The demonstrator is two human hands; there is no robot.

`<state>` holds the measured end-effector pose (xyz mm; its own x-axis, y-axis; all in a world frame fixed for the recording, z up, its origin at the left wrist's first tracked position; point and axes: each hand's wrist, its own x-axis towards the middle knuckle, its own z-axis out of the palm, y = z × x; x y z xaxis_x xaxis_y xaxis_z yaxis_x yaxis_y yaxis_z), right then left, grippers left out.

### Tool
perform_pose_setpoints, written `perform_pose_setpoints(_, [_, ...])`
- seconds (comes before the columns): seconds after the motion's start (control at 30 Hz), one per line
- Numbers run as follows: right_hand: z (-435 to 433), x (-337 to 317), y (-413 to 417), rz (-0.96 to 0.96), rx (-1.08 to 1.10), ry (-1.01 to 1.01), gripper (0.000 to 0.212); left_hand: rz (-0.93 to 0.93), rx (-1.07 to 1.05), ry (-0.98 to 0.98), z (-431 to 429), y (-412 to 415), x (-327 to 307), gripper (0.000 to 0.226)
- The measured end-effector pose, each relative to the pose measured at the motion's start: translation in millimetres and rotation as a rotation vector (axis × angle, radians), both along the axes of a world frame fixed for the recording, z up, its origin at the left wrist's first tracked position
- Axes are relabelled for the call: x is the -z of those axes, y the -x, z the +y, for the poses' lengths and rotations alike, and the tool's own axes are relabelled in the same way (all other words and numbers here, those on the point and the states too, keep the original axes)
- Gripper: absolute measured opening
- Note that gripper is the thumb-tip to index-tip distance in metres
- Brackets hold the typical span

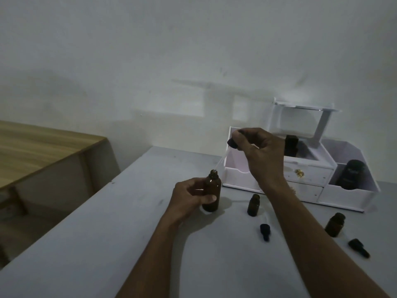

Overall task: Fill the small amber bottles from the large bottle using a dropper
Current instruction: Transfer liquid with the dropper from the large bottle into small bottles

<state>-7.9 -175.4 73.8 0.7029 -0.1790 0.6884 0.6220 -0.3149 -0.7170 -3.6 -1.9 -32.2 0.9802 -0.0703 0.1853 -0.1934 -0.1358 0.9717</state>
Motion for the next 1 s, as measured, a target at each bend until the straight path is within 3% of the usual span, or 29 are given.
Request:
perform_pose_setpoints(0.5, [17, 46, -16, 0.192, -0.016, 0.347, 0.010, 0.000, -0.007, -0.009, 0, 0, 2, 0.042])
perform_pose_setpoints(1.0, [24, 48, -16, 0.179, 0.047, 0.330, 0.006, -0.001, -0.009, -0.036, -1, -2, 3, 0.039])
